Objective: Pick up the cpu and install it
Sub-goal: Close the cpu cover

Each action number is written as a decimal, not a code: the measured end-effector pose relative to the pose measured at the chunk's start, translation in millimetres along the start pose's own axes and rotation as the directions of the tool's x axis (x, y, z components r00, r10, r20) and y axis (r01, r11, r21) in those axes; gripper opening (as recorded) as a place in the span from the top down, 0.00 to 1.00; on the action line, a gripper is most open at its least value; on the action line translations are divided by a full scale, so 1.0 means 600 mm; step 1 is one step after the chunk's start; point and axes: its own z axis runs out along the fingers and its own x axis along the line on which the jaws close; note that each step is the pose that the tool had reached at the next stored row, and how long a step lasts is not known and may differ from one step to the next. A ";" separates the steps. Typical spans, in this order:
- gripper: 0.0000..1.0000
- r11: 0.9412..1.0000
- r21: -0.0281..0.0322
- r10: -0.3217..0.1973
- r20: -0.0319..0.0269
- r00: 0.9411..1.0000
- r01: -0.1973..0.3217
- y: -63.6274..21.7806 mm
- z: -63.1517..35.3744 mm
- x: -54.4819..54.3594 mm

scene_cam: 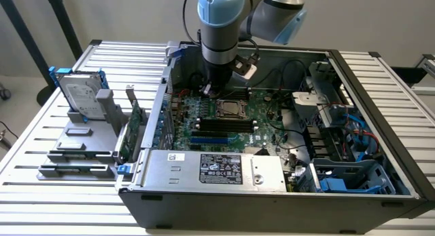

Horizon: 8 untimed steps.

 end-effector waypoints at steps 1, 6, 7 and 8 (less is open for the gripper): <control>0.89 1.000 -0.001 0.000 0.001 1.000 0.000 0.000 0.000 0.000; 0.89 1.000 -0.005 0.000 0.007 1.000 0.000 0.004 0.002 0.004; 0.89 1.000 -0.005 0.000 0.008 1.000 0.000 0.005 0.002 0.005; 0.89 1.000 -0.006 -0.001 0.009 1.000 0.001 0.007 0.003 0.006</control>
